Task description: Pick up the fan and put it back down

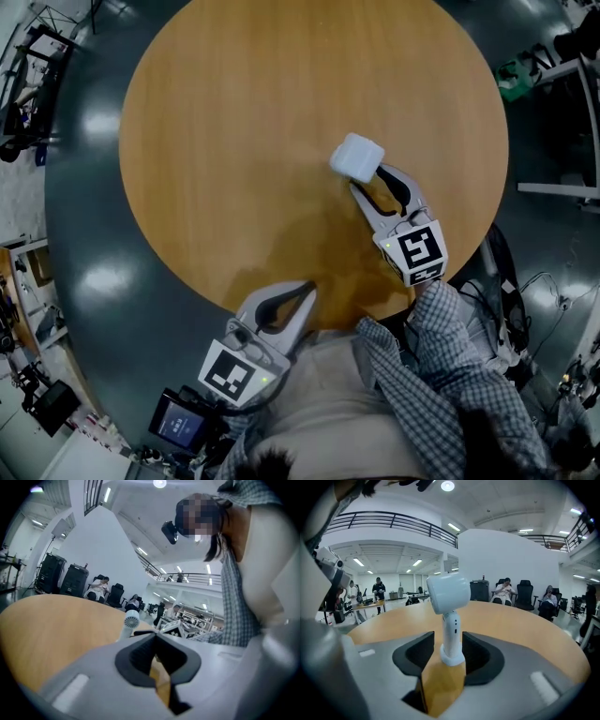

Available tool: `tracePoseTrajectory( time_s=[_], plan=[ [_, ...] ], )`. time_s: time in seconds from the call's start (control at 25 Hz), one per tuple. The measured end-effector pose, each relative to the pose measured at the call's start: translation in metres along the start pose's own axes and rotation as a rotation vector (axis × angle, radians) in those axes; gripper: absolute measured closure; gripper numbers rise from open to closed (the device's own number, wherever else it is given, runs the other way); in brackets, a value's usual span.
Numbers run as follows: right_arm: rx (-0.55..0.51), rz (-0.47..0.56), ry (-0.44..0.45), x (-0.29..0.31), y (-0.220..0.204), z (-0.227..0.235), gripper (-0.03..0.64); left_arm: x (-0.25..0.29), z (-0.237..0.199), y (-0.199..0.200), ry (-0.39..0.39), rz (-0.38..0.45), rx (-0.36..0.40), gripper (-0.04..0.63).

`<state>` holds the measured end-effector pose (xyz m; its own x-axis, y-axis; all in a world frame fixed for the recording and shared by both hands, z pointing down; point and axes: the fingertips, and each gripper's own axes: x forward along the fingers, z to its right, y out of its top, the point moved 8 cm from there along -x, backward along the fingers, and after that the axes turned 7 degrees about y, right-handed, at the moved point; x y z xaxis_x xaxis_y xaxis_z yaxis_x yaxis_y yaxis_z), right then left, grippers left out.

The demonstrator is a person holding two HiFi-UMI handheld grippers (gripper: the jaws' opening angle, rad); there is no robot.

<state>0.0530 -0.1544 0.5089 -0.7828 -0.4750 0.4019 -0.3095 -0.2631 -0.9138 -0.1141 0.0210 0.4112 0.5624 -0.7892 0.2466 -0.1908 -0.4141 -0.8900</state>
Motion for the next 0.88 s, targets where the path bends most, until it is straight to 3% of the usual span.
tracePoseTrajectory(
  time_s=[0.52, 0.88],
  plan=[
    [0.196, 0.115, -0.178, -0.092, 0.017, -0.035, 0.563, -0.008, 0.023, 0.013, -0.134, 0.024, 0.079, 0.595],
    [0.202, 0.196, -0.214, -0.145, 0.067, -0.051, 0.612, 0.01, 0.047, 0.044, -0.217, 0.085, 0.127, 0.596]
  ],
)
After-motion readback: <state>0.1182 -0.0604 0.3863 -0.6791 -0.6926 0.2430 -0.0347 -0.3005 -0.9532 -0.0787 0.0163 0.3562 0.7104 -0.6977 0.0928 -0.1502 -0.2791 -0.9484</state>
